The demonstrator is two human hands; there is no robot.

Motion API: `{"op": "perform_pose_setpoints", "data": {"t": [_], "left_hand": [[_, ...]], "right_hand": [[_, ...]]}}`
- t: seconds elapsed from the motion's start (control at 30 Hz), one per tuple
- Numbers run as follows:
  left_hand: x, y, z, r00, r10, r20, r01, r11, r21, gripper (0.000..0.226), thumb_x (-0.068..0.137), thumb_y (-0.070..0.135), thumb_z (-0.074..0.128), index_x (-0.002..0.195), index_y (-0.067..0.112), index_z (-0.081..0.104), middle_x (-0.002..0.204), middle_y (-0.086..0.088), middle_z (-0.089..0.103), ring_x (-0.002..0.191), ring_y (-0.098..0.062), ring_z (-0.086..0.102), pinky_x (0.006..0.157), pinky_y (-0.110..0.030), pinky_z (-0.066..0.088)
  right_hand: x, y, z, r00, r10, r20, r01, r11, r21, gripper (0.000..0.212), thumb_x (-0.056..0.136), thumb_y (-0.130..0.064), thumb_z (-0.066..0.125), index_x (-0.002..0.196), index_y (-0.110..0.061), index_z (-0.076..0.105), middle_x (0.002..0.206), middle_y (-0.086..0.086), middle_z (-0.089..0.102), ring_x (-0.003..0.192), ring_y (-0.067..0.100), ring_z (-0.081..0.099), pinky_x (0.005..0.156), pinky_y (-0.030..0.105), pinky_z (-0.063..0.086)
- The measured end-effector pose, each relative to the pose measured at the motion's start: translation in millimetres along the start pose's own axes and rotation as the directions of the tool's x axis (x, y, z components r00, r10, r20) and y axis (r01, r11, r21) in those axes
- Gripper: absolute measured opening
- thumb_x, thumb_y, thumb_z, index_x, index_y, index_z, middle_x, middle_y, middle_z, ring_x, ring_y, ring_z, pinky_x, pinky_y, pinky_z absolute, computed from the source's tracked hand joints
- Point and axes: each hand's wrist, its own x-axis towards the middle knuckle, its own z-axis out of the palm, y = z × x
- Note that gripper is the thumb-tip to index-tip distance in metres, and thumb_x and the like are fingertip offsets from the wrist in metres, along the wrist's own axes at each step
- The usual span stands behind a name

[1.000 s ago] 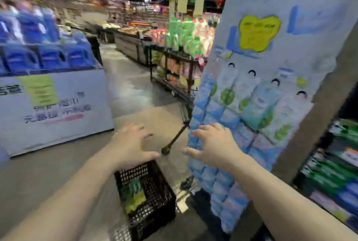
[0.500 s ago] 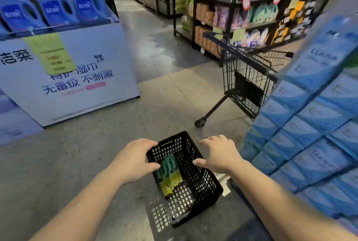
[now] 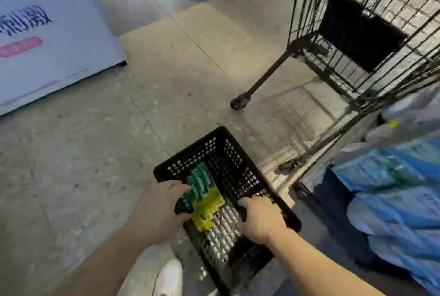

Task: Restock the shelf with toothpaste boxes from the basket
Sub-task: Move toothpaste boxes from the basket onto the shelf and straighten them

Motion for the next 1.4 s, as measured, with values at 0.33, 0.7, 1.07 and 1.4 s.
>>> {"op": "perform_pose_setpoints", "data": {"t": [0.33,0.7,1.07,1.4], "left_hand": [[127.0,-107.2,93.9,0.978,0.152,0.143,-0.169,0.979,0.113,0.061,0.087,0.042,0.061,0.142,0.032,0.035,0.148,0.010,0.031,0.137,-0.011,0.026,0.111,-0.026,0.025],[220.1,-144.4,177.5,0.939,0.276,0.205,-0.325,0.907,0.268,0.063,0.085,0.040,0.063,0.141,0.033,0.035,0.146,0.007,0.036,0.135,-0.015,0.030,0.110,-0.029,0.026],[235.7,-160.8,181.9,0.948,0.250,0.198,-0.299,0.912,0.282,0.065,0.083,0.042,0.065,0.141,0.032,0.037,0.145,0.007,0.037,0.136,-0.015,0.028,0.110,-0.030,0.027],[226.3,-160.6,173.7,0.951,0.255,0.173,-0.296,0.914,0.279,0.062,0.085,0.042,0.063,0.140,0.030,0.038,0.146,0.008,0.036,0.136,-0.014,0.028,0.109,-0.026,0.025]], "right_hand": [[145.8,-27.4,174.7,0.962,0.164,0.216,-0.218,0.942,0.255,0.057,0.082,-0.047,0.061,0.131,-0.022,0.047,0.132,0.007,0.053,0.124,0.029,0.049,0.098,0.039,0.045],[246.5,-21.7,296.7,0.950,0.210,0.231,-0.287,0.879,0.381,0.055,0.082,-0.037,0.066,0.128,-0.017,0.044,0.122,0.010,0.051,0.113,0.032,0.054,0.093,0.040,0.048],[269.3,-29.7,298.9,0.914,0.218,0.341,-0.343,0.865,0.366,0.039,0.077,-0.030,0.064,0.110,-0.016,0.050,0.112,0.009,0.058,0.110,0.031,0.049,0.082,0.034,0.045],[278.2,-25.5,280.1,0.841,0.122,0.528,-0.459,0.678,0.574,0.079,0.086,-0.047,0.062,0.145,-0.004,0.031,0.142,0.013,0.045,0.118,0.030,0.054,0.093,0.039,0.047]]}}
